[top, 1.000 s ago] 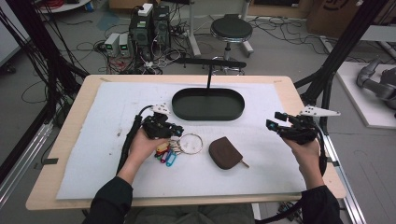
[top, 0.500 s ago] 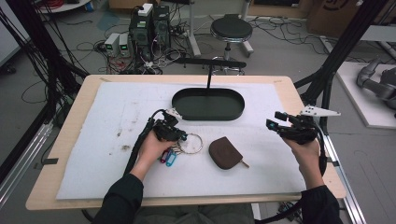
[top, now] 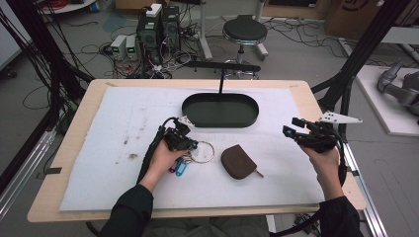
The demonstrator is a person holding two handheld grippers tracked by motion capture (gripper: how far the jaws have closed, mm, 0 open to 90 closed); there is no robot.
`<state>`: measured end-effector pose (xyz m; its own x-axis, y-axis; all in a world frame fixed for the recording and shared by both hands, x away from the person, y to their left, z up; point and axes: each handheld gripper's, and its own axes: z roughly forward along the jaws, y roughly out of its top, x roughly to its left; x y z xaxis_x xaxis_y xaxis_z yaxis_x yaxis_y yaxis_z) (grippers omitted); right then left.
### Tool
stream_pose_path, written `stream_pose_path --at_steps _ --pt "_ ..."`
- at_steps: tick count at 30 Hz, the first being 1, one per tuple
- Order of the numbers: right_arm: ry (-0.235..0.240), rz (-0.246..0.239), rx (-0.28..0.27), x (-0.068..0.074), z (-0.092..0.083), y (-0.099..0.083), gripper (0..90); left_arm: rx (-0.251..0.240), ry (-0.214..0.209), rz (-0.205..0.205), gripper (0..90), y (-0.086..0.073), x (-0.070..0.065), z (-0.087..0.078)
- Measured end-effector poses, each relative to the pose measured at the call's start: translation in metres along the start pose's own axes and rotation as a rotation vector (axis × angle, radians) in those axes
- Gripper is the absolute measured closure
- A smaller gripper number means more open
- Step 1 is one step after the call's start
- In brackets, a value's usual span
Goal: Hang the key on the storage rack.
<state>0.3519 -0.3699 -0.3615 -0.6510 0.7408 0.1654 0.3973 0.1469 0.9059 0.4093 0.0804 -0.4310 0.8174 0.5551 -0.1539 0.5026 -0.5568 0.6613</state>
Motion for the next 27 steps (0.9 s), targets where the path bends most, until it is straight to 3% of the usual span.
stream_pose_path --at_steps 4,8,9,10,11,12,13,15,19,20,24,27 --pt "-0.006 0.001 -0.008 -0.001 -0.001 0.000 36.7 -0.067 -0.046 -0.028 89.8 0.001 0.002 -0.006" --pt "-0.004 0.004 -0.005 -0.001 0.000 0.000 36.7 -0.028 0.027 -0.051 87.7 -0.001 0.005 -0.005" --pt "-0.006 0.003 -0.006 0.000 0.000 0.000 36.7 -0.023 0.024 -0.067 78.7 -0.001 0.006 -0.003" --pt "-0.007 0.003 -0.006 0.000 0.000 0.000 36.7 -0.029 0.021 -0.075 75.8 -0.001 0.006 -0.002" --pt "-0.006 0.003 -0.006 -0.001 0.000 0.001 36.7 -0.009 0.066 -0.059 74.1 0.001 0.004 -0.001" --pt "-0.005 0.003 -0.007 -0.001 0.001 0.001 36.7 -0.009 0.066 -0.059 73.0 0.001 0.004 -0.001" --pt "-0.003 0.004 -0.004 -0.001 0.001 0.000 36.7 0.005 0.096 -0.046 70.1 0.002 0.002 0.000" --pt "-0.004 0.002 -0.002 -0.001 0.002 0.001 36.7 0.019 0.100 -0.038 70.1 0.003 -0.001 0.001" --pt "-0.003 -0.001 -0.003 -0.001 0.003 0.001 36.7 0.038 0.136 -0.006 74.6 0.004 -0.002 0.002" --pt "-0.002 0.000 -0.001 -0.001 0.003 0.001 36.7 0.040 0.144 0.003 82.5 0.004 -0.002 0.002" --pt "-0.006 -0.003 -0.005 -0.001 0.002 0.001 36.3 0.031 0.156 0.037 86.3 0.002 -0.008 0.003" --pt "-0.008 0.003 -0.010 -0.001 0.001 0.001 36.0 0.018 0.112 0.030 86.4 0.000 -0.007 0.002"
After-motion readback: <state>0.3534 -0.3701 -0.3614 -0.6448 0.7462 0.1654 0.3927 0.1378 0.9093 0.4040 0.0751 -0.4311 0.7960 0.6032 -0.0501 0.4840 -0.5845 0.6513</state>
